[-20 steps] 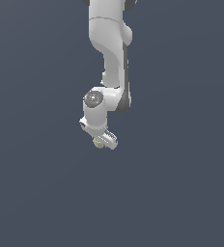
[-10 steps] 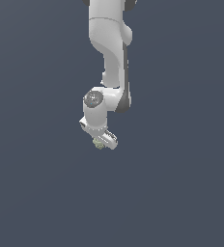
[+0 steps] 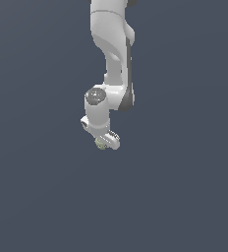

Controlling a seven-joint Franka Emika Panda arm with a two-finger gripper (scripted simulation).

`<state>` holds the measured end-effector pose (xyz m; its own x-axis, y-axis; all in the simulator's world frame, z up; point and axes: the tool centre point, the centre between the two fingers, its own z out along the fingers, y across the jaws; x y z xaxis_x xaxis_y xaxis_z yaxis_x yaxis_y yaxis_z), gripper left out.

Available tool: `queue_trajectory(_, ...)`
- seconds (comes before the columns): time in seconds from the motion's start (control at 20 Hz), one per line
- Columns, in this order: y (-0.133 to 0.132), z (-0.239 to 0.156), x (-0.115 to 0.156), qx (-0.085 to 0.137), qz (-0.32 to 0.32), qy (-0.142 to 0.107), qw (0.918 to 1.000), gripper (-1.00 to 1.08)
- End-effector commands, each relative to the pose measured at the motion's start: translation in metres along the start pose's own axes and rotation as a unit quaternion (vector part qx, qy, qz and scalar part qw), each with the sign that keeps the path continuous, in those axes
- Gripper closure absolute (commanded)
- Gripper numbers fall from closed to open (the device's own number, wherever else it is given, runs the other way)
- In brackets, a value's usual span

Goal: Pick up the object and move it to a goal position.

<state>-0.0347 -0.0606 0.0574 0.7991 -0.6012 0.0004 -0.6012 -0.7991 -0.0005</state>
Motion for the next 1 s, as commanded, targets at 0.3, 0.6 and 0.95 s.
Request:
queue_trajectory(0.3,0.0,-0.052,-0.013,0.0,0.0,0.0,1.0,1.08)
queue_trajectory(0.6,0.0,-0.109,-0.028,0.0,0.0,0.0,1.0,1.08)
queue_trajectory(0.95,0.0,-0.187,-0.048,0.0,0.001,0.0,1.0,1.08)
